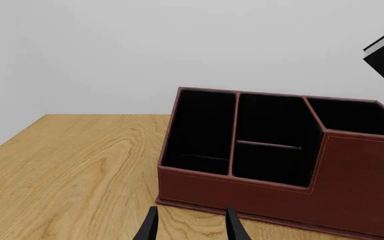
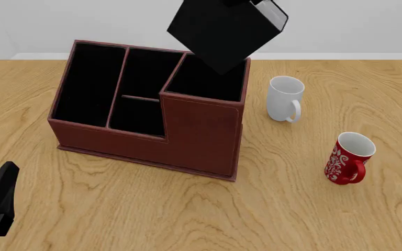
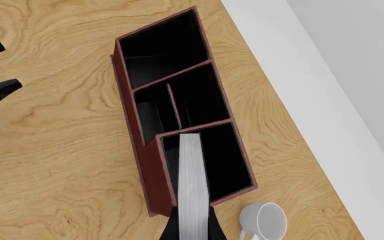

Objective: Pick up the book and place it in the right compartment of the caddy.

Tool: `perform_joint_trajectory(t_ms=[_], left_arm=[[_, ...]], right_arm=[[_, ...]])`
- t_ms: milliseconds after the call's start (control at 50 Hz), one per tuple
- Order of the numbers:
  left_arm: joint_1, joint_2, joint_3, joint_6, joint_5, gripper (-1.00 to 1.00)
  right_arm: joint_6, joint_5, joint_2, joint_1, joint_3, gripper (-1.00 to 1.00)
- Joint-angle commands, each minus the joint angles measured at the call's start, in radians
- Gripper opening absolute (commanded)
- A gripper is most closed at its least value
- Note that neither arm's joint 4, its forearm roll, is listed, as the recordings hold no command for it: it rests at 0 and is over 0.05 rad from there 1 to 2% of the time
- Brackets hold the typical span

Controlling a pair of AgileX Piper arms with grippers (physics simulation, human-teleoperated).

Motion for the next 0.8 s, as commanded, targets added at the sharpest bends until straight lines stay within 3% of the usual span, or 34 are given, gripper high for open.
perform_joint_trajectory(t_ms=[20,800], left_arm=[[0.000,0.000,0.000,0.000,0.000,1.00],[0.000,0.000,0.000,0.000,0.000,1.00]], right_arm=[[0.020,0.000,0.026,-0.022,-0.022,-1.00],[0.054,0.000,0.108,-0.065,-0.059,-1.00]])
